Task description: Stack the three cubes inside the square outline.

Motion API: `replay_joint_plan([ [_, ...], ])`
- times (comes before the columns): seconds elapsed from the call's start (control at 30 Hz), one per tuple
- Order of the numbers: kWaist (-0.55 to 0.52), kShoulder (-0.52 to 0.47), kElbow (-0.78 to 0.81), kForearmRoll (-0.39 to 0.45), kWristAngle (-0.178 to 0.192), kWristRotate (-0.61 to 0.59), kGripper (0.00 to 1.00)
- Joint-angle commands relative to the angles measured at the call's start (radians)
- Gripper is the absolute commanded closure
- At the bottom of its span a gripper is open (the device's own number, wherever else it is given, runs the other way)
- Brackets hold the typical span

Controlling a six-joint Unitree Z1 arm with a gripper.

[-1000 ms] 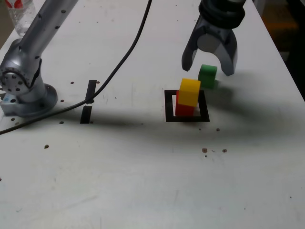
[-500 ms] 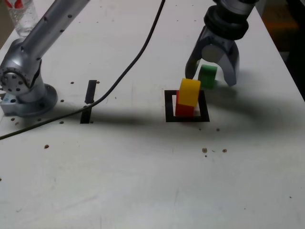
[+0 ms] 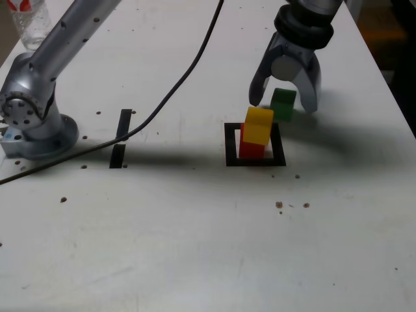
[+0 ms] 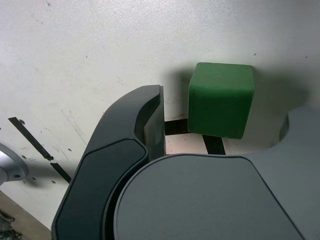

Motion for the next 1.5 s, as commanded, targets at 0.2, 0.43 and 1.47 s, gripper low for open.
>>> replay_joint_plan([
  [0.2, 0.007, 0.018, 0.006, 0.006, -0.023, 0.015, 0.20],
  [0.43, 0.012, 0.027, 0.001, 0.004, -0.027, 0.021, 0.35],
  [1.47, 0.014, -0.066, -0.103, 0.043, 0.033, 0.060, 0.76],
])
